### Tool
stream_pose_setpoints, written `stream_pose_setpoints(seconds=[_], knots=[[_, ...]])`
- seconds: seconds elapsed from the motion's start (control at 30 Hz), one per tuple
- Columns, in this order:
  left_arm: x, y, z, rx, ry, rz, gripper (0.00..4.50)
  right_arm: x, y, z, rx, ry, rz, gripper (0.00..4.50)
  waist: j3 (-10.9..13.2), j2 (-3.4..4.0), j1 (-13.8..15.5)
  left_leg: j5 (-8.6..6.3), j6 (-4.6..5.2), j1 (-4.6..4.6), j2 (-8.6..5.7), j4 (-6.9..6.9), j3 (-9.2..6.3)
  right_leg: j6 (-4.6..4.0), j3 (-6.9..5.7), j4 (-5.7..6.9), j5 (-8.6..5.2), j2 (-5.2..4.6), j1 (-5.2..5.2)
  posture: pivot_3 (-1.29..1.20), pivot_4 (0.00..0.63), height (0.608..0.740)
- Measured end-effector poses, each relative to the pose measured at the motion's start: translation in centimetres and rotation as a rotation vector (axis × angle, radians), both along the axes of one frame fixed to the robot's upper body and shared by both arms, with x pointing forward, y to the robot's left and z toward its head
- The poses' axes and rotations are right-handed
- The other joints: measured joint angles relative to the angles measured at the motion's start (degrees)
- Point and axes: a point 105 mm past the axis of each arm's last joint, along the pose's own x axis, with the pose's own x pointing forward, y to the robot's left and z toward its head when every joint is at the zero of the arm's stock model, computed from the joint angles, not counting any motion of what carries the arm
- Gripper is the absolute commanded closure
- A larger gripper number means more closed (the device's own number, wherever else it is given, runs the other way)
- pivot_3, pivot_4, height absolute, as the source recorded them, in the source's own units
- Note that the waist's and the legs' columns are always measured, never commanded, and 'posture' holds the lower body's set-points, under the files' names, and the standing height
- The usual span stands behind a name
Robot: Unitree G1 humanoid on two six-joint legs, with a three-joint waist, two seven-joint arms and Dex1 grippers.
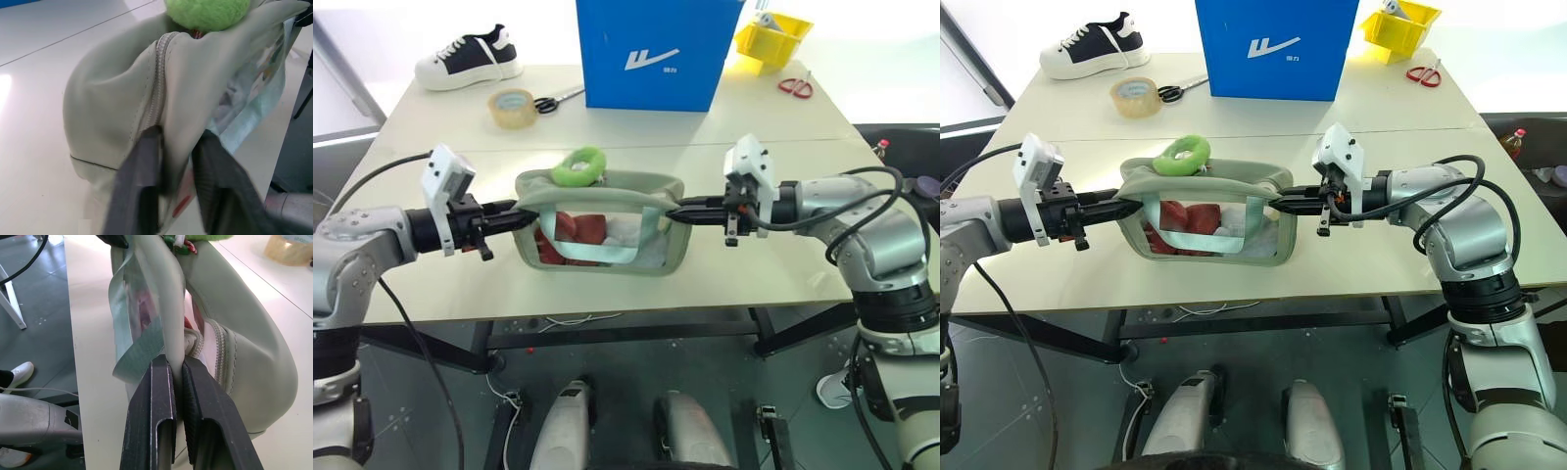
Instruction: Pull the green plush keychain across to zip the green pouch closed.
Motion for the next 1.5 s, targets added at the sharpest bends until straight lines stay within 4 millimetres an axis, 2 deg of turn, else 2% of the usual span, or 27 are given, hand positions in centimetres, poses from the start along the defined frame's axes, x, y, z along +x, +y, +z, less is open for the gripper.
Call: stream_pose_setpoints(seconds=[0.1, 0.2, 0.23, 0.3, 0.37, 0.47, 0.57, 0.63, 0.7, 0.8, 0.9, 1.03, 1.17, 1.37, 1.5], knots=[[0.0, 0.1, -0.1, 0.013, -0.002, -0.002, 4.42, 0.1, 0.0, 0.0, 0.002, -0.002, -0.006, 4.50, 0.00, 0.00, 0.01, 0.00, 0.00, 0.01, 0.01, 0.00, 0.01, 0.00, 0.00, 0.00, 0.00, 0.01, 0.01, 0.00, 0.150, 0.740], [0.3, 0.4, -0.2, 0.036, -0.017, 0.010, 4.50, 0.2, 0.3, 0.2, 0.014, -0.004, -0.007, 3.42, 0.00, 0.00, -0.04, 0.00, 0.00, 0.01, 0.02, 0.01, 0.03, 0.00, 0.01, 0.00, 0.00, 0.01, 0.00, 0.00, 0.150, 0.740], [0.5, 0.5, -0.2, 0.044, -0.024, 0.020, 4.50, 0.3, 0.5, 0.4, 0.016, -0.006, -0.004, 2.83, 0.00, 0.00, -0.08, 0.00, 0.00, 0.01, 0.02, 0.00, 0.03, 0.00, 0.02, 0.00, 0.00, 0.02, -0.01, 0.00, 0.150, 0.740], [0.6, 0.6, -0.2, 0.055, -0.036, 0.026, 4.50, 0.4, 0.6, 0.8, 0.014, -0.011, 0.005, 2.03, 0.00, 0.00, -0.07, 0.00, 0.00, 0.01, 0.02, 0.00, 0.05, 0.00, 0.02, 0.00, 0.00, 0.02, -0.01, 0.00, 0.150, 0.740], [0.6, 0.7, -0.2, 0.064, -0.044, 0.024, 4.50, 0.7, 0.5, 1.5, 0.019, -0.010, 0.014, 2.03, 0.00, 0.01, -0.09, 0.00, 0.00, 0.00, 0.02, 0.00, 0.06, 0.00, 0.03, 0.00, 0.00, 0.02, -0.02, 0.00, 0.150, 0.740], [0.7, 0.8, -0.2, 0.071, -0.050, 0.026, 4.50, 1.4, 1.1, 4.5, 0.096, -0.027, 0.029, 2.03, 0.02, 0.02, -0.30, 0.00, 0.00, 0.02, 0.08, -0.01, 0.08, -0.02, 0.05, 0.00, 0.01, 0.04, -0.04, 0.00, 0.150, 0.740], [0.7, 1.0, 0.0, 0.080, -0.056, 0.030, 4.50, 2.8, 4.8, 9.6, 0.315, -0.048, 0.050, 2.03, 0.01, 0.02, -1.15, 0.00, 0.00, 0.07, 0.22, -0.08, 0.09, 0.08, 0.00, 0.03, 0.13, 0.15, -0.06, 0.00, 0.150, 0.740], [0.8, 0.9, 0.1, 0.085, -0.063, 0.027, 4.50, 4.0, 7.2, 10.7, 0.356, -0.035, 0.015, 2.03, 0.00, 0.01, -1.48, 0.00, 0.00, 0.05, 0.23, -0.12, 0.08, 0.09, -0.01, 0.03, 0.14, 0.20, -0.09, 0.00, 0.150, 0.740], [0.7, 0.9, 0.1, 0.088, -0.065, 0.021, 4.50, 5.8, 9.0, 9.5, 0.330, 0.019, -0.053, 2.03, -0.01, -0.01, -1.39, 0.00, 0.00, 0.01, 0.20, -0.12, 0.10, 0.10, -0.02, 0.02, 0.14, 0.20, -0.11, 0.00, 0.150, 0.740], [0.8, 0.9, 0.1, 0.089, -0.070, 0.018, 4.50, 8.0, 10.9, 5.5, 0.228, 0.114, -0.125, 2.03, -0.01, -0.01, -1.37, 0.00, 0.00, -0.03, 0.12, -0.08, 0.15, 0.13, -0.02, 0.03, 0.16, 0.25, -0.14, 0.00, 0.150, 0.740], [0.8, 0.8, 0.1, 0.091, -0.070, 0.015, 4.50, 9.0, 11.0, 3.2, 0.151, 0.166, -0.156, 2.03, 0.01, 0.01, -1.29, 0.00, 0.00, -0.06, 0.11, -0.06, 0.15, 0.14, -0.02, 0.03, 0.16, 0.27, -0.17, 0.00, 0.150, 0.740], [0.7, 0.9, 0.0, 0.094, -0.069, 0.020, 4.50, 9.0, 11.1, 3.2, 0.105, 0.205, -0.127, 2.03, 0.00, 0.00, -1.56, 0.00, 0.00, -0.02, 0.19, -0.10, 0.13, 0.13, -0.02, 0.07, 0.16, 0.35, -0.16, 0.00, 0.150, 0.740], [0.4, 1.0, -0.2, 0.098, -0.074, 0.027, 4.50, 8.1, 11.4, 3.0, 0.136, 0.359, -0.084, 2.03, 0.01, 0.00, -1.60, 0.00, 0.00, 0.00, 0.23, -0.11, 0.11, 0.12, -0.02, 0.13, 0.16, 0.38, -0.17, 0.00, 0.150, 0.740], [0.4, 1.1, -0.1, 0.100, -0.080, 0.039, 4.50, 7.9, 11.4, 5.1, 0.202, 0.369, -0.060, 2.03, 0.00, 0.00, -1.59, -0.02, -0.02, -0.01, 0.22, -0.11, 0.12, 0.12, -0.02, 0.12, 0.16, 0.36, -0.20, 0.00, 0.150, 0.740], [0.4, 1.1, -0.1, 0.101, -0.082, 0.045, 4.50, 7.9, 11.0, 5.6, 0.225, 0.374, -0.051, 2.03, 0.00, 0.00, -1.61, -0.02, -0.02, -0.01, 0.22, -0.12, 0.13, 0.12, -0.01, 0.12, 0.16, 0.35, -0.21, 0.00, 0.150, 0.740]])
